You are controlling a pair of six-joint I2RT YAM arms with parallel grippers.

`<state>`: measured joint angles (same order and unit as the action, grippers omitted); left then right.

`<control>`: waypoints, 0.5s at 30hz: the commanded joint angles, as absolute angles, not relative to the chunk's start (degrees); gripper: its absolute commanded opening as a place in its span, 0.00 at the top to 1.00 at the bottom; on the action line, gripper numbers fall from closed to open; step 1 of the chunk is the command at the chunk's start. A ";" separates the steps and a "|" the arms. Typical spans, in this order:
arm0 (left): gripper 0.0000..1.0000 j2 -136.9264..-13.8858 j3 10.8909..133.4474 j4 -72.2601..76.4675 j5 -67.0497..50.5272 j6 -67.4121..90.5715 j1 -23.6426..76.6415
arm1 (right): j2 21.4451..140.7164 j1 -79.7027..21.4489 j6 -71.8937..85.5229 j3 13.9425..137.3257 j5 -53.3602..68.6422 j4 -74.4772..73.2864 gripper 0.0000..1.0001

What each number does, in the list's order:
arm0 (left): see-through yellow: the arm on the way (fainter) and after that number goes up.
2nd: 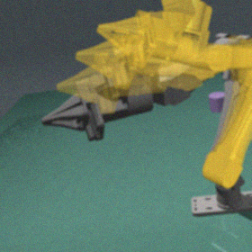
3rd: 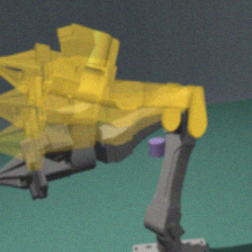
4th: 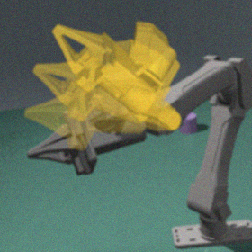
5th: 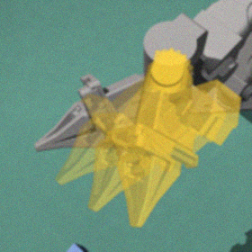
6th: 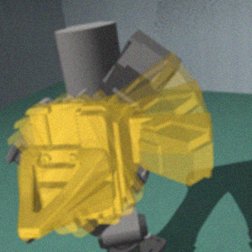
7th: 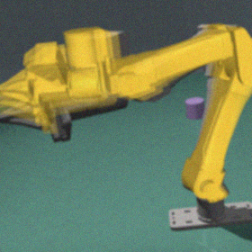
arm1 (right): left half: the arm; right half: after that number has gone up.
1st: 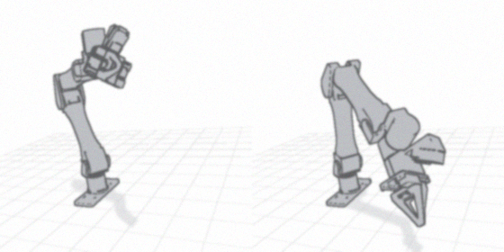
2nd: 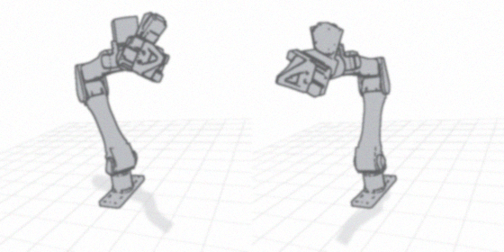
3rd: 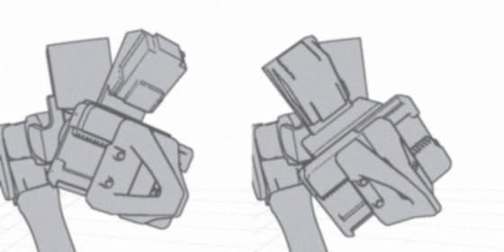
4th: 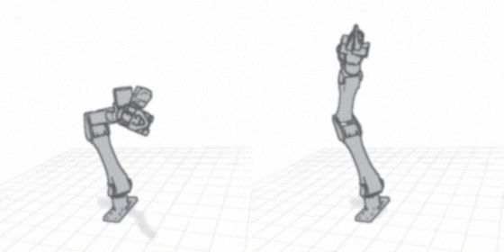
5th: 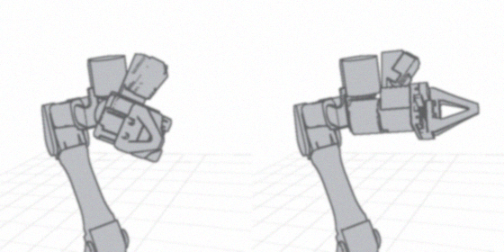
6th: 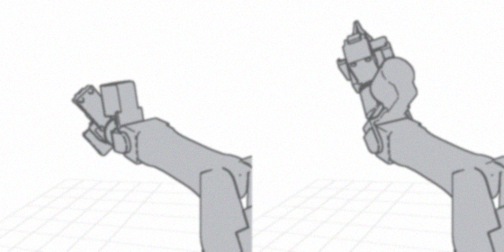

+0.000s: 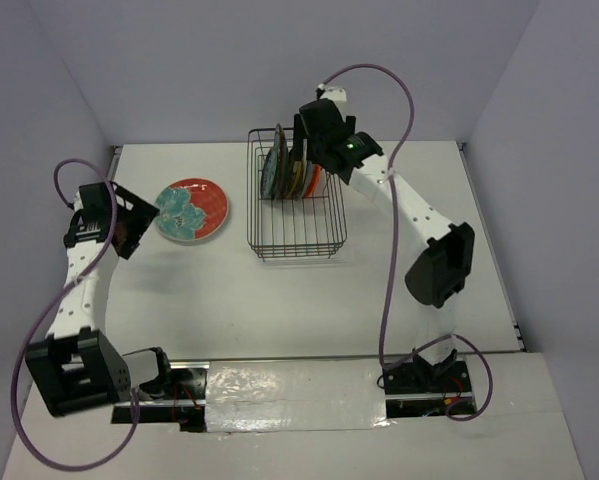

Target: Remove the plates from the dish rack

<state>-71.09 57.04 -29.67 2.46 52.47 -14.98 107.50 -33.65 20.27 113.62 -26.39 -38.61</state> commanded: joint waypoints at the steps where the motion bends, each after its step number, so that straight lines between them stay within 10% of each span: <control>1: 0.00 -62.61 59.94 -33.13 4.04 40.54 -13.01 | 114.42 -35.15 17.85 122.33 -38.14 -43.15 0.14; 15: 0.00 -44.21 51.33 -32.96 6.68 27.86 -5.54 | 127.96 -38.41 9.94 129.64 -48.25 -37.71 0.52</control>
